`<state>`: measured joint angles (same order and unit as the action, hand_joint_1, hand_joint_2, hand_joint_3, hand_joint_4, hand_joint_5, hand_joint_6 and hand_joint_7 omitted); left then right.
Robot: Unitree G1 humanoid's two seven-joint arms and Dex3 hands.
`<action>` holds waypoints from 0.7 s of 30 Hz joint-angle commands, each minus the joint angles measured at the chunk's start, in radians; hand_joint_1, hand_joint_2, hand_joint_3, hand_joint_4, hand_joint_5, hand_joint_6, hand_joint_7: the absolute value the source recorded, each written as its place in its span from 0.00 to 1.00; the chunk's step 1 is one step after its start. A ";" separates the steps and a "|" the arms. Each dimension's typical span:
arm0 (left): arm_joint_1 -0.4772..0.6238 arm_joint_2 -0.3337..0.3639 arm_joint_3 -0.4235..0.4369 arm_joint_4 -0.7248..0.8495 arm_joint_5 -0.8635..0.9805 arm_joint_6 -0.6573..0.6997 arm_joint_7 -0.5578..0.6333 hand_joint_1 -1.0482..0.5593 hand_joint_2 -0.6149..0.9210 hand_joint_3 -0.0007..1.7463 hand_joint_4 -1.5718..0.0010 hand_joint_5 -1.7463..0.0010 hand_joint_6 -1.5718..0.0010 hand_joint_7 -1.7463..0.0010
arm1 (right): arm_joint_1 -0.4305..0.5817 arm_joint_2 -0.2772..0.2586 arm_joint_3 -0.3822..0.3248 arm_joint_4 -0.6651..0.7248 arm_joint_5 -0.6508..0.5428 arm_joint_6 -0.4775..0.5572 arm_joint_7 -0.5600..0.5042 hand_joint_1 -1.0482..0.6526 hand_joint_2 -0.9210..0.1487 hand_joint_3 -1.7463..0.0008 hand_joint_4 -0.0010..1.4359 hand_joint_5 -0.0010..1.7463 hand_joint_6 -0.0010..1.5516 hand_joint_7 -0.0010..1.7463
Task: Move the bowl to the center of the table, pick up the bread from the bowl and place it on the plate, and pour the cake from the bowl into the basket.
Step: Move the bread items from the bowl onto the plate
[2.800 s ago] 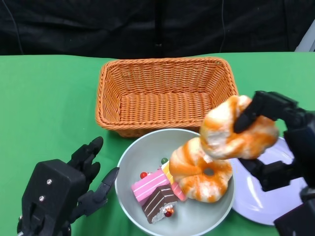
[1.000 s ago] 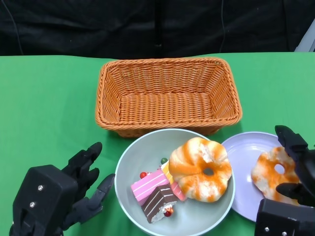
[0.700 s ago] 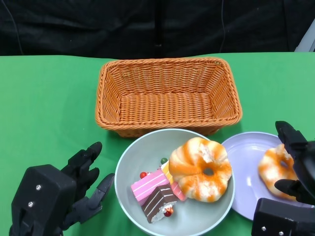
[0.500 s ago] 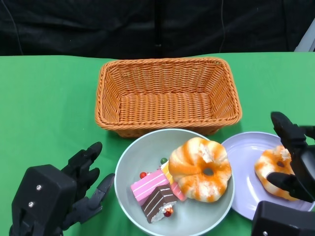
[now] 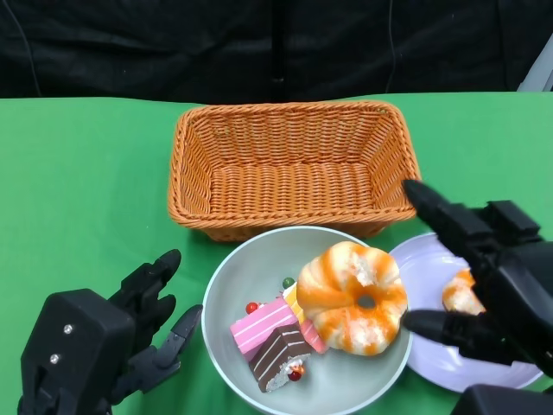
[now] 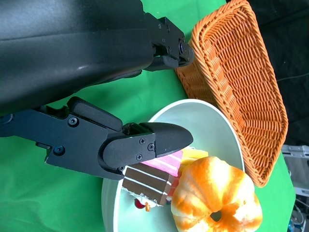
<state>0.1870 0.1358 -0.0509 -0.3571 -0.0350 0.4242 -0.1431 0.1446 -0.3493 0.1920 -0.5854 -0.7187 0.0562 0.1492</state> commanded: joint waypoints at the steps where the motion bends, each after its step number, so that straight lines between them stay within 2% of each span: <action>1: -0.003 0.011 0.001 0.009 0.004 -0.011 -0.006 0.28 1.00 0.35 0.95 0.85 0.91 1.00 | -0.011 0.008 0.013 -0.027 0.019 0.013 0.053 0.26 0.00 0.95 0.00 0.46 0.08 0.06; 10: -0.002 0.011 -0.009 0.011 0.010 -0.014 -0.004 0.27 1.00 0.35 0.95 0.84 0.91 1.00 | -0.082 0.045 0.076 0.049 -0.021 0.006 0.081 0.27 0.02 0.98 0.00 0.44 0.07 0.07; 21: -0.002 -0.006 -0.026 0.008 0.023 -0.008 0.013 0.27 1.00 0.35 0.95 0.83 0.90 1.00 | -0.204 0.068 0.158 0.316 -0.106 -0.070 -0.044 0.24 0.00 0.98 0.01 0.44 0.08 0.07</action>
<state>0.1863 0.1264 -0.0771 -0.3510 -0.0209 0.4221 -0.1421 -0.0447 -0.2784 0.3470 -0.2922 -0.8156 -0.0029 0.1262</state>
